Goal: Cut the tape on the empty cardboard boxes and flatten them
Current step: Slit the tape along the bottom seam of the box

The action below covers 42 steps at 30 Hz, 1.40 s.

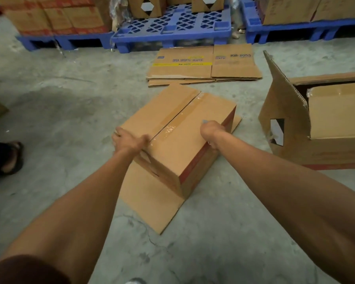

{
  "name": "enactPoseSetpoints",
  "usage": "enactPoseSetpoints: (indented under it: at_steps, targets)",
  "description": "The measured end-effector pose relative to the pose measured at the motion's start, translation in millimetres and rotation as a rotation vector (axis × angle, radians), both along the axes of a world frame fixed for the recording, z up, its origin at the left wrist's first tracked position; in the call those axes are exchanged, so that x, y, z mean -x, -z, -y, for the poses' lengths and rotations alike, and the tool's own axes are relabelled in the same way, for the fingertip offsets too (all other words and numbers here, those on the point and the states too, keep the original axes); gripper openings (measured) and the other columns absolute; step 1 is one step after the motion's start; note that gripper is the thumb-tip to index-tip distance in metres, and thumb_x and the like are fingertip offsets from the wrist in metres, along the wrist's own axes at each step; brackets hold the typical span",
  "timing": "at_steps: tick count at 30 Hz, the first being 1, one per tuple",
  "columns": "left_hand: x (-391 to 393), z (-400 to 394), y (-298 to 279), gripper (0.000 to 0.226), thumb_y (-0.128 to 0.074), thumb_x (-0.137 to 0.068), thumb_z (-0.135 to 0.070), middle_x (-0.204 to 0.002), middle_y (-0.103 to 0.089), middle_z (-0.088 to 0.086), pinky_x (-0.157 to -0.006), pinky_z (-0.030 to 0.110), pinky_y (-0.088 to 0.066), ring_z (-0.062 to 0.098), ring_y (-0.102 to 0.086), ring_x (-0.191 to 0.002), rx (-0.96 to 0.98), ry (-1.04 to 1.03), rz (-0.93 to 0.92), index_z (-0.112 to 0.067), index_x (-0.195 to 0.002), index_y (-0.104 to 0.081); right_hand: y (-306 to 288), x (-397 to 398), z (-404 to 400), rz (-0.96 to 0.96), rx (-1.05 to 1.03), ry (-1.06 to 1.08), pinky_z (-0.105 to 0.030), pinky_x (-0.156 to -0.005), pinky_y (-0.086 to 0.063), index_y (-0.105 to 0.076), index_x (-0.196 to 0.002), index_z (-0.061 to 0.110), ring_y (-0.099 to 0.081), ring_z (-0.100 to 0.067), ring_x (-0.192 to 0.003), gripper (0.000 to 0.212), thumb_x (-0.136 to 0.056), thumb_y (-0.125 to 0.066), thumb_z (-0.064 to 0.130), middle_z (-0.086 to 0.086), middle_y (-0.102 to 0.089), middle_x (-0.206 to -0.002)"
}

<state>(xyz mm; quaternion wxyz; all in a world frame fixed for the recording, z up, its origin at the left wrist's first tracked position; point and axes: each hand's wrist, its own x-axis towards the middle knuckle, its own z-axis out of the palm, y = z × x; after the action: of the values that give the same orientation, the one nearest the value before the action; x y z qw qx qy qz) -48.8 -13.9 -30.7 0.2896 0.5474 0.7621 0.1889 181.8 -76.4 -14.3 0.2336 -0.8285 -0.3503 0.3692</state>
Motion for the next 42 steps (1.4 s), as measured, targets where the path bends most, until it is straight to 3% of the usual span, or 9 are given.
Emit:
enactPoseSetpoints:
  at_steps: [2,8,14,19,24,28,33,38,42]
  targets:
    - [4.6,-22.6,3.3,0.105,-0.07,-0.077,-0.059,-0.158,-0.02,0.016,-0.116,0.052,-0.025,0.035,-0.022,-0.145,-0.012,0.053,-0.1,-0.01,-0.153,-0.016,-0.2,-0.6,0.3,-0.047,0.026,0.031,-0.041,-0.072,-0.057,-0.037,-0.151,0.023,-0.054,-0.036,-0.116,0.048,-0.104,-0.029,0.022,-0.013,-0.04,-0.151]
    - [-1.9,-47.0,15.0,0.087,-0.053,-0.079,-0.075,-0.149,-0.038,0.014,-0.111,0.053,-0.024,0.034,-0.032,-0.139,-0.068,0.183,-0.349,-0.018,-0.143,-0.039,11.1,-8.0,-8.6,-0.4,-0.035,0.25,-0.057,-0.079,-0.055,-0.04,-0.149,0.02,-0.044,-0.043,-0.13,0.045,-0.104,-0.036,0.017,-0.01,-0.029,-0.156]
    - [28.7,-25.6,0.8,0.12,-0.045,-0.058,-0.096,-0.139,-0.048,0.02,-0.099,0.052,-0.044,0.041,-0.051,-0.124,0.073,0.183,-0.488,-0.014,-0.144,-0.031,21.3,-4.3,-20.8,-0.05,-0.163,0.119,-0.04,-0.102,-0.046,-0.056,-0.134,0.006,-0.053,-0.035,-0.124,0.049,-0.102,-0.036,0.039,-0.015,-0.055,-0.138]
    - [49.9,23.8,-23.2,0.106,-0.055,-0.064,-0.088,-0.112,-0.059,0.023,-0.057,0.041,-0.062,0.035,-0.072,-0.073,0.631,0.065,-0.199,-0.002,-0.126,-0.045,11.9,23.4,-31.6,0.039,-0.247,-0.161,-0.037,-0.087,-0.047,-0.059,-0.098,0.017,-0.059,-0.03,-0.106,0.029,-0.1,-0.038,0.038,-0.01,-0.061,-0.117]
    - [26.3,59.3,-9.1,0.088,-0.06,-0.078,-0.072,-0.086,-0.069,0.02,-0.056,0.032,-0.061,0.026,-0.07,-0.059,0.761,0.003,0.338,0.002,-0.125,-0.051,6.7,29.2,-27.6,0.319,-0.185,-0.297,-0.045,-0.118,-0.019,-0.055,-0.136,0.018,-0.026,-0.026,-0.145,0.045,-0.102,-0.033,0.039,-0.004,-0.025,-0.16]
    - [-34.2,80.3,-17.5,0.104,-0.015,-0.087,-0.081,-0.069,-0.071,0.02,-0.053,0.028,-0.056,0.029,-0.072,-0.058,0.833,0.288,0.045,0.009,-0.096,-0.067,17.2,2.8,-4.1,0.422,-0.115,-0.117,-0.054,-0.119,-0.009,-0.052,-0.137,0.02,-0.012,-0.035,-0.148,0.043,-0.101,-0.035,0.037,-0.009,-0.019,-0.161]
    - [-87.0,67.3,-45.6,0.03,-0.041,-0.095,-0.03,-0.089,-0.074,0.01,-0.086,0.035,-0.054,0.027,-0.073,-0.081,0.177,0.618,-0.631,-0.008,-0.092,-0.061,20.7,-42.0,14.4,0.28,-0.162,0.081,-0.044,-0.11,-0.031,-0.053,-0.133,0.012,-0.04,-0.042,-0.131,0.042,-0.103,-0.033,0.033,-0.02,-0.034,-0.149]
    - [-102.5,47.2,-18.7,0.042,-0.054,-0.093,-0.038,-0.137,-0.049,0.004,-0.1,0.043,-0.044,0.028,-0.049,-0.123,-0.126,0.897,-0.389,-0.022,-0.131,-0.053,18.8,-50.8,14.4,0.172,-0.211,0.035,-0.038,-0.098,-0.042,-0.059,-0.127,0.004,-0.05,-0.038,-0.123,0.042,-0.104,-0.034,0.03,-0.022,-0.057,-0.132]
    - [-88.9,51.3,16.4,0.045,-0.051,-0.092,-0.044,-0.137,-0.049,-0.001,-0.105,0.043,-0.038,0.023,-0.046,-0.126,-0.316,0.854,-0.343,-0.025,-0.133,-0.051,21.0,-40.7,8.9,0.203,-0.23,-0.015,-0.036,-0.095,-0.042,-0.063,-0.12,0.008,-0.051,-0.036,-0.122,0.039,-0.103,-0.037,0.031,-0.018,-0.059,-0.129]
